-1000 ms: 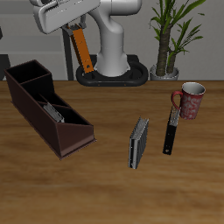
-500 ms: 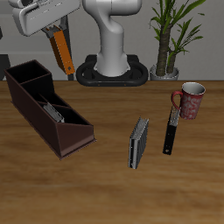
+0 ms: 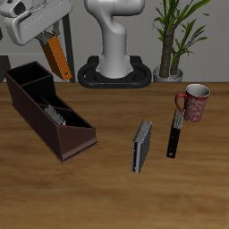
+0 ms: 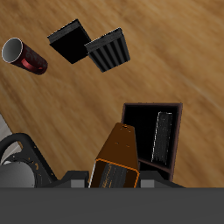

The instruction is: Place the right striped book into the right desk caddy's left compartment and place the orange book into the right desk caddy's left compartment and place the red mug into the right desk caddy's right compartment

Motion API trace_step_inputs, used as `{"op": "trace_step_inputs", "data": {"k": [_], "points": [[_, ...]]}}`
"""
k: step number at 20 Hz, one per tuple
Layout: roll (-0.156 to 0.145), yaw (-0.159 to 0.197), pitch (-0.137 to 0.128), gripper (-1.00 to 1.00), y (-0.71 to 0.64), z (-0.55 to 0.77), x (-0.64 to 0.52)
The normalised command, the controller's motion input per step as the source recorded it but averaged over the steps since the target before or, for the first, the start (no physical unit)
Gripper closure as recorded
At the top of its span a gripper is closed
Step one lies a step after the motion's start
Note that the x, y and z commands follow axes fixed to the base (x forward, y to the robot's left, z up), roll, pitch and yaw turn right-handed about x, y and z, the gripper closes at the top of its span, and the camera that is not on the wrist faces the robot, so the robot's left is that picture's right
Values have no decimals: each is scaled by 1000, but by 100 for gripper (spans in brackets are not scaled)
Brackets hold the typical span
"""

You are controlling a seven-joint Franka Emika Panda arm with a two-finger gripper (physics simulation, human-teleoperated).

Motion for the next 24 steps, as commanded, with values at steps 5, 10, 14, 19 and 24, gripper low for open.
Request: {"op": "trace_step_inputs", "data": {"k": [5, 10, 14, 19, 24], "points": [[-12, 21, -20, 100, -120, -102, 142], [12, 72, 38, 100, 35, -270, 156], [-2, 30, 32, 100, 75, -288, 164], [6, 19, 20, 100, 58, -182, 55], [-15, 9, 15, 100, -10, -110, 78]]}}
